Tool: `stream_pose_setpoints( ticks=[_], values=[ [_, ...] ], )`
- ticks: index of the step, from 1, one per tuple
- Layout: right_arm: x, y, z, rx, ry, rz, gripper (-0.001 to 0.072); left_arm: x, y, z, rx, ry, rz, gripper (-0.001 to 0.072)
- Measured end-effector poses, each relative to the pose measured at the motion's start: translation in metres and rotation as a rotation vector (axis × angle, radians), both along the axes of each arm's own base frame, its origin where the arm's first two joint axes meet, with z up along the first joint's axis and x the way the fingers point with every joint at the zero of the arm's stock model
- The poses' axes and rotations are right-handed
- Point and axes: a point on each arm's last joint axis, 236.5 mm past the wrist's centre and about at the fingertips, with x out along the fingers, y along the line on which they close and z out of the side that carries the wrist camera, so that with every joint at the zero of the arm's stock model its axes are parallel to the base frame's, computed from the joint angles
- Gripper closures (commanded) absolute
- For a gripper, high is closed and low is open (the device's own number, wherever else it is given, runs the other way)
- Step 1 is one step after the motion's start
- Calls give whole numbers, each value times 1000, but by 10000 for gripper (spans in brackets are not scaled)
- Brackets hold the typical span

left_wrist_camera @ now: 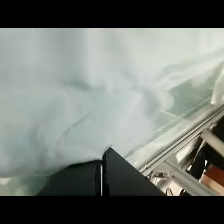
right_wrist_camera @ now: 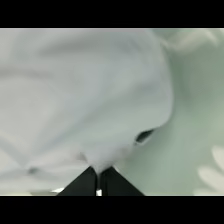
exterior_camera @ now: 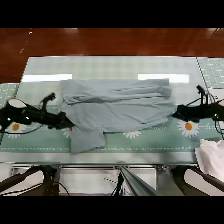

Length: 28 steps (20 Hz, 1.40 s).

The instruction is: Fold the shirts.

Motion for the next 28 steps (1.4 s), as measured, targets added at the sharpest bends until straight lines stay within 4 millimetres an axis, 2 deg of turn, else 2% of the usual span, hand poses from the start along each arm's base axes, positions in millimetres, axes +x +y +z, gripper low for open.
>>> stream_pose_setpoints(
  ticks=[3, 5, 8, 11, 14, 17, 21, 23, 26, 27, 28],
  values=[
    [53, 6, 50, 14, -190, -23, 690, 54, 10, 56, 18, -179, 23, 685],
    [83, 15, 71, 8, -282, -22, 690, 87, 14, 85, 41, -286, 52, 685],
    [125, 28, 83, -14, -382, -33, 690, 121, 14, 100, 52, -356, 74, 685],
    [162, 28, 78, -27, -424, -85, 690, 155, 21, 94, 62, -368, 109, 684],
    [187, 25, 61, -23, -412, -131, 690, 181, 24, 75, 54, -332, 122, 684],
    [203, 20, 41, -20, -396, -180, 689, 207, 28, 54, 37, -288, 148, 685],
    [214, 14, 20, -20, -375, -227, 689, 236, 30, 35, 12, -261, 174, 684],
    [216, 13, 13, -22, -367, -235, 689, 244, 33, 23, 6, -242, 186, 684],
    [216, 10, 6, -39, -358, -227, 687, 244, 37, 7, -7, -197, 191, 682],
    [214, 11, 3, -46, -352, -216, 686, 241, 37, 3, -15, -177, 181, 654],
    [210, 11, -1, -58, -339, -194, 638, 236, 37, 1, -25, -156, 169, 562]
  ],
)
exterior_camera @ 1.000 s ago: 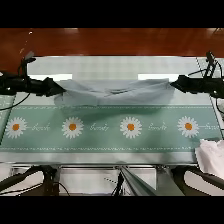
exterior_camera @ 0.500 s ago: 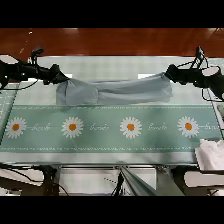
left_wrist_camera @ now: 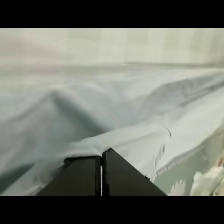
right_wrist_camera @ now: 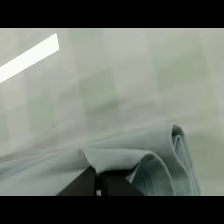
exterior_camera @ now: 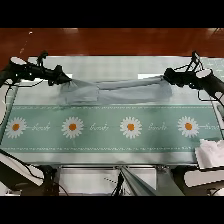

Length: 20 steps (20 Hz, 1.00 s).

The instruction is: Fold the shirts.

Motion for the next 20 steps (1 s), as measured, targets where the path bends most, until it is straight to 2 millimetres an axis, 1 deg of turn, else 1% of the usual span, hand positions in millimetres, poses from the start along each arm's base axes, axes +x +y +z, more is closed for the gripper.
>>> stream_pose_setpoints(
  ticks=[1, 2, 3, 5, 7, 8, 9, 11, 12, 14, 16, 18, 20],
  values=[
    [-4, 1, -4, -14, 15, 20, 469, -3, 1, -3, -8, 18, -5, 512],
    [-8, 1, -7, -28, 30, 42, 340, -8, 1, -3, -18, 34, -17, 512],
    [-12, 2, -10, -39, 45, 61, 310, -14, 1, -3, -31, 53, -34, 512],
    [-20, -2, -11, -71, 68, 95, 309, -25, 2, 2, -57, 88, -69, 512],
    [-27, -17, -3, -134, 72, 117, 304, -34, 5, 11, -78, 112, -97, 513],
    [-30, -27, 2, -167, 72, 117, 223, -37, 6, 18, -84, 114, -107, 514],
    [-34, -39, 8, -198, 75, 110, 172, -40, 7, 24, -87, 112, -118, 513],
    [-45, -66, 13, -227, 105, 70, 154, -42, 8, 36, -85, 94, -128, 514],
    [-52, -78, 12, -211, 131, 43, 114, -43, 8, 42, -86, 88, -136, 514],
    [-64, -89, 4, -130, 185, 3, 112, -45, 6, 49, -84, 76, -146, 523],
    [-71, -82, -7, -6, 224, -4, 111, -46, 1, 55, -89, 60, -160, 524],
    [-70, -67, -16, 112, 241, -2, 111, -46, -8, 63, -104, 39, -182, 524],
    [-66, -48, -27, 201, 259, 9, 111, -47, -18, 66, -113, 25, -205, 524]
  ],
)
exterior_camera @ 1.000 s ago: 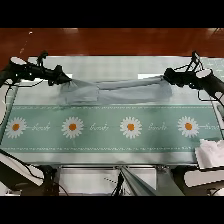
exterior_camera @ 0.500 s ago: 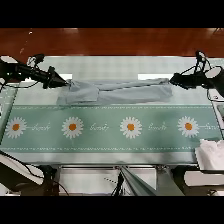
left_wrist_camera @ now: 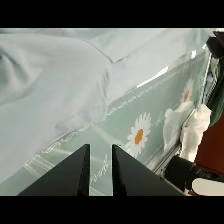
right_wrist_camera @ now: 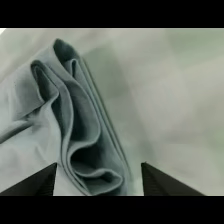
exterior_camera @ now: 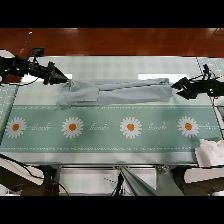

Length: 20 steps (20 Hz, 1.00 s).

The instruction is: Fold the shirts.

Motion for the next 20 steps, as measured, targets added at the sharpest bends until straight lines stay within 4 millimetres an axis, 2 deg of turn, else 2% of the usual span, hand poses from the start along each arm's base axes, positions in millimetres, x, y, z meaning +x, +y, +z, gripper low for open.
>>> stream_pose_setpoints(
  ticks=[2, 3, 4, 5, 7, 8, 9, 11, 14, 18, 20],
  values=[
    [6, 23, -9, 76, 9, 5, 117, -1, -10, 3, -7, -12, -24, 524],
    [11, 36, -12, 111, 6, 4, 246, -3, -16, 3, -9, -14, -37, 526],
    [13, 47, -16, 123, 7, 17, 509, -3, -21, 4, -13, -18, -47, 530],
    [17, 56, -20, 134, 3, 15, 688, -4, -25, 4, -13, -21, -55, 530],
    [26, 69, -18, 141, -28, 13, 686, -5, -35, 5, -17, -28, -72, 545],
    [30, 75, -11, 150, -51, 17, 686, -5, -40, 6, -21, -31, -78, 656],
    [34, 78, -1, 156, -80, 19, 687, -5, -46, 7, -23, -34, -85, 683],
    [38, 81, 23, 134, -142, 41, 687, -6, -60, 7, -26, -43, -106, 684],
    [37, 83, 67, 82, -234, 90, 687, -13, -93, 7, -27, -54, -156, 684],
    [20, 93, 117, 36, -305, 170, 687, -18, -148, 3, -13, -77, -190, 685],
    [7, 101, 132, 6, -312, 215, 687, -24, -174, 1, -8, -88, -210, 685]
  ],
)
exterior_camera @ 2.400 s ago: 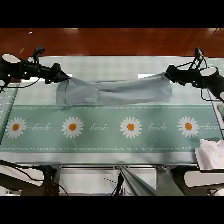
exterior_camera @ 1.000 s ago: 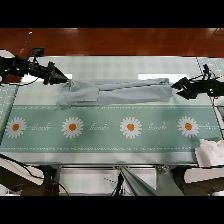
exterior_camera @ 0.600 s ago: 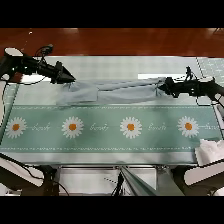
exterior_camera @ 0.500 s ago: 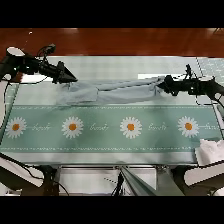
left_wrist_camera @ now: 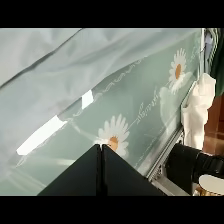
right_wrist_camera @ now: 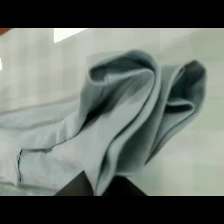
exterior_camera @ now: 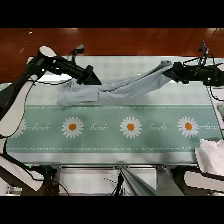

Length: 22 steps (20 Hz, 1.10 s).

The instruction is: Fold the shirts.

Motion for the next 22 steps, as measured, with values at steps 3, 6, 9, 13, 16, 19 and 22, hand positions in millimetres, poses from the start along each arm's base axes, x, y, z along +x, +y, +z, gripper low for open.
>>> stream_pose_setpoints(
  ticks=[3, 6, 9, 13, 16, 19, 22],
  values=[
    [-20, 15, 19, -67, -17, 64, 687, -12, -30, -4, 19, -5, -27, 685],
    [-40, 27, 40, -140, -42, 115, 687, -24, -50, -14, 72, -10, -56, 685],
    [-59, 30, 64, -202, -83, 133, 687, -36, -59, -26, 144, -15, -84, 685],
    [-81, 31, 98, -235, -142, 128, 687, -41, -78, -35, 187, -30, -73, 685],
    [-98, 33, 117, -241, -168, 127, 687, -48, -102, -40, 193, -38, -60, 685],
    [-111, 34, 131, -241, -187, 123, 687, -65, -134, -47, 178, -38, -75, 685],
    [-120, 35, 140, -238, -203, 117, 687, -82, -169, -54, 150, -38, -80, 685]
  ],
)
